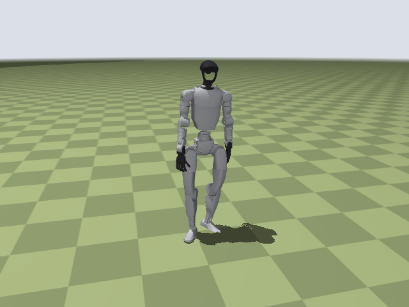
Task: In place motions
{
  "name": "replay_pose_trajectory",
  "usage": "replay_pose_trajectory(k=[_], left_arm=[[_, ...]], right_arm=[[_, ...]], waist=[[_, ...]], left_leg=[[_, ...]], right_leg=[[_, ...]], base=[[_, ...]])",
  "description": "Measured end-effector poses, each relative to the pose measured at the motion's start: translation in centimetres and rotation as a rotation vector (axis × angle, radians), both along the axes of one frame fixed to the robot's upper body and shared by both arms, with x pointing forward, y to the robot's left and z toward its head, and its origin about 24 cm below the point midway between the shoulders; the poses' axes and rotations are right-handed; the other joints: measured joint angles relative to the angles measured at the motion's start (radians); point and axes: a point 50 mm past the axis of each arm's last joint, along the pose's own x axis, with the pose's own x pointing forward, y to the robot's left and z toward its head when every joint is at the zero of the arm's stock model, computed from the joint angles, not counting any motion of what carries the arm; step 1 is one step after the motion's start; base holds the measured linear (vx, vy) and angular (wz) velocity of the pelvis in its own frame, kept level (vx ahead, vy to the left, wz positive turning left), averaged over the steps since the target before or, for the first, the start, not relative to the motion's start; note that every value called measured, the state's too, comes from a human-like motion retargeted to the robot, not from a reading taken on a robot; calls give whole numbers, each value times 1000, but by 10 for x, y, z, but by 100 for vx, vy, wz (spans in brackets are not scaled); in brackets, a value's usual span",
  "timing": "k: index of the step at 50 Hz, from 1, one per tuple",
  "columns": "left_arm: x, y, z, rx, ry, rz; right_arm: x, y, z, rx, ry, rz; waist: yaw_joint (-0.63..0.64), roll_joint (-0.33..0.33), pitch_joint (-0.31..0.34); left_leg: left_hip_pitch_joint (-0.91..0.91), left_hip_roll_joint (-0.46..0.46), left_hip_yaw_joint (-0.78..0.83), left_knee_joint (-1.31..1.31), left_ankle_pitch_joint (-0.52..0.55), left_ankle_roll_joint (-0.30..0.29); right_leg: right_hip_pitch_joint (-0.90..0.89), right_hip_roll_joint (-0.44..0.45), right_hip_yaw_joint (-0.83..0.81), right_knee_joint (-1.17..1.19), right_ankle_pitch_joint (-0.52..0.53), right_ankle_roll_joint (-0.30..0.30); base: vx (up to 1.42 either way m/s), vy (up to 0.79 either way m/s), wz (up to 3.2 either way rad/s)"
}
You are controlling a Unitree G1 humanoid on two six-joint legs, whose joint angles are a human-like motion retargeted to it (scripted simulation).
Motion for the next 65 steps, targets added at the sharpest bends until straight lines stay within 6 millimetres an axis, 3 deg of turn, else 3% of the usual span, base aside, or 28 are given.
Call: replay_pose_trajectory(k=[5, 8, 13, 15, 17, 22, 26, 28, 30, 32, 34, 35, 37, 40, 44, 46, 47, 48, 49, 50, 53, 61, 65], left_arm=[[-2, -5, -1, -17, -2, 40], [-1, -7, -1, -19, 7, 32], [13, -5, -1, -22, -16, -20], [25, -4, -1, -23, -45, -47], [35, -3, -1, -20, -76, -59], [47, -10, -2, -27, -127, -52], [49, -21, -4, -62, -151, -15], [50, -23, -4, -71, -161, -11], [52, -21, -4, -57, -172, -15], [49, -19, -4, -37, -171, -19], [46, -17, -4, -24, -166, -24], [44, -15, -4, -22, -162, -26], [39, -17, -4, -23, -141, -20], [31, -23, -5, -27, -112, 10], [23, -32, -5, -32, -96, 46], [18, -34, -6, -26, -85, 39], [14, -34, -6, -21, -77, 32], [9, -35, -6, -16, -65, 25], [3, -36, -5, -14, -54, 25], [-2, -37, -5, -14, -42, 28], [-15, -39, -4, -25, 0, 56], [1, -24, -4, -7, -43, 72], [22, -18, -5, -3, -108, 65]], right_arm=[[-2, -6, 0, -46, 1, 27], [-11, -14, -1, -71, 37, -47], [-26, -25, -2, -98, 74, -200], [-33, -29, -2, -111, 82, -259], [-44, -31, -3, -128, 110, -304], [-81, -32, -4, -155, 244, -424], [-96, -31, -3, -147, 301, -466], [-97, -29, -3, -139, 316, -463], [-95, -25, -4, -123, 325, -449], [-91, -21, -5, -101, 323, -417], [-85, -18, -6, -82, 308, -359], [-80, -17, -6, -76, 296, -323], [-68, -18, -6, -82, 263, -246], [-48, -22, -5, -92, 202, -180], [-19, -22, -1, -79, 112, -156], [-10, -21, 0, -70, 83, -160], [-9, -21, 0, -66, 76, -164], [-10, -20, 0, -62, 76, -170], [-12, -20, -1, -57, 83, -169], [-14, -19, -1, -53, 93, -164], [-26, -13, -4, -44, 137, -140], [-49, -19, -5, -89, 193, -174], [-57, -23, -5, -103, 223, -257]], waist=[[-27, 18, -14], [-29, 31, -39], [-81, 45, -48], [-110, 43, -40], [-131, 49, -45], [-157, 82, -97], [-175, 100, -113], [-178, 77, -106], [-164, 25, -94], [-128, -39, -89], [-80, -88, -82], [-61, -99, -81], [-11, -89, -89], [44, -82, -83], [88, -45, -43], [92, -5, -41], [91, 11, -44], [85, 19, -50], [61, 32, -62], [29, 49, -76], [17, 43, -94], [-7, 62, -85], [-30, 66, -59]], left_leg=[[62, 15, 252, -67, -28, -25], [97, 20, 442, -90, -60, -63], [122, 20, 550, -80, -97, -102], [146, 7, 573, -79, -110, -118], [162, 8, 590, -77, -117, -136], [182, 24, 626, -68, -120, -179], [221, 43, 649, -43, -101, -199], [250, 50, 624, 12, -47, -172], [281, 54, 614, 95, 19, -99], [273, 61, 557, 223, 22, -8], [207, 117, 461, 439, -15, 29], [148, 166, 393, 570, -44, 26], [-18, 146, 162, 709, -82, -20], [-93, 94, 85, 693, -140, -12], [-130, 7, 0, 483, -173, -33], [-130, -29, -51, 317, -139, -64], [-127, -54, -85, 246, -108, -50], [-124, -103, -145, 198, -66, 22], [-108, -77, -119, 177, -51, 19], [-86, -13, -48, 169, -49, -22], [-91, -51, -53, 144, -38, -21], [-80, -39, -85, 129, -43, -34], [-91, -36, -162, 142, -32, -39]], right_leg=[[-3, -12, -190, -1, -54, 19], [-29, -11, -279, 24, -89, 5], [-26, -19, -381, 16, -10, 5], [-20, -24, -363, -11, 102, 20], [-31, -6, -278, -36, 165, -14], [-41, 17, -257, -30, 128, -12], [-33, 26, -197, -26, 99, -8], [9, 28, -199, -65, 98, -15], [51, -1, -180, -94, 102, -15], [88, -44, -161, -122, 111, -13], [123, -58, -134, -162, 123, -18], [137, -54, -126, -184, 129, -21], [131, -32, -106, -195, 135, -27], [120, -34, -79, -181, 137, -27], [141, -4, -37, -171, 132, -26], [153, 38, -20, -168, 122, -26], [158, 53, -11, -165, 117, -25], [164, 57, 2, -161, 111, -22], [164, 65, 5, -156, 104, -18], [163, 74, 3, -150, 97, -14], [154, 56, 40, -123, 84, -4], [122, 52, 122, 13, 25, -4], [89, 81, 369, 78, 44, -33]], base=[[-39, -7, -269], [-30, -5, -303], [-22, -14, -175], [-21, -20, -110], [-4, -12, -85], [8, -18, -47], [14, -23, -25], [14, -22, -29], [13, -25, -45], [16, -26, -73], [21, -24, -90], [21, -25, -90], [15, -17, -95], [8, -8, -88], [8, -4, -99], [19, 1, -71], [29, 3, -47], [33, 4, -18], [36, 4, 21], [36, 2, -13], [24, -3, -53], [14, -7, 20], [-2, -8, 93]])
